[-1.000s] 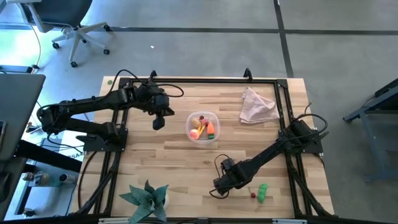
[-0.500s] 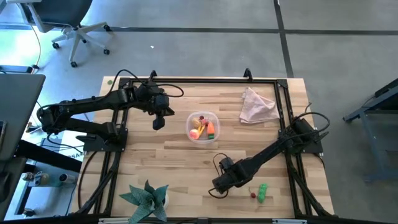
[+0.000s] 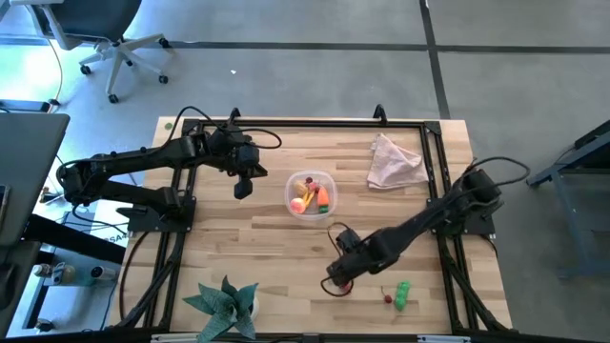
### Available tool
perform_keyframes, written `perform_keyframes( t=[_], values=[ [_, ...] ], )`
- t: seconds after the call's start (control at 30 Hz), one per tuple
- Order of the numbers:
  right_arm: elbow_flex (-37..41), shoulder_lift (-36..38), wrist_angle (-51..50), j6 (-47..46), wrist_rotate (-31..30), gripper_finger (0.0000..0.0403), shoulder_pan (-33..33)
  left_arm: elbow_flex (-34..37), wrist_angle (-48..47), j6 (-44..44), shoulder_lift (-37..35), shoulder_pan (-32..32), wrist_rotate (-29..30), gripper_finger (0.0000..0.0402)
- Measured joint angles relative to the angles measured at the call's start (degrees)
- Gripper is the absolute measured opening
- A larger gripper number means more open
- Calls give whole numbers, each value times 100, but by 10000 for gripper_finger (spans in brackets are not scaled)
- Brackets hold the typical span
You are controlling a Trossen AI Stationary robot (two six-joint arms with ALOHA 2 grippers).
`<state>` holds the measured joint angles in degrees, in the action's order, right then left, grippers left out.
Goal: Pick and placing Produce into tupperware
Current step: Put the red cherry into the transparent bin
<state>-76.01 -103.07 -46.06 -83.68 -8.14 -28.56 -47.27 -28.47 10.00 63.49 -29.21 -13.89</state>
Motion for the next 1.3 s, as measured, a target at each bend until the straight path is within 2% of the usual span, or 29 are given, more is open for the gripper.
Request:
perform_keyframes(
  t=[0.23,0.5,0.87,1.1,1.3],
  values=[
    [0,640,182,1461,-536,68,607,0,0,0,0,0,0,21],
    [0,942,1426,3889,-399,68,1676,0,0,0,0,0,2,21],
    [0,879,1398,5156,344,68,3396,0,0,0,0,-1,2,21],
    [-2,467,1266,5824,796,68,4014,0,1,0,0,0,1,21],
    [0,-145,1258,6215,1186,68,4253,-1,0,0,0,-1,2,21]
  ],
)
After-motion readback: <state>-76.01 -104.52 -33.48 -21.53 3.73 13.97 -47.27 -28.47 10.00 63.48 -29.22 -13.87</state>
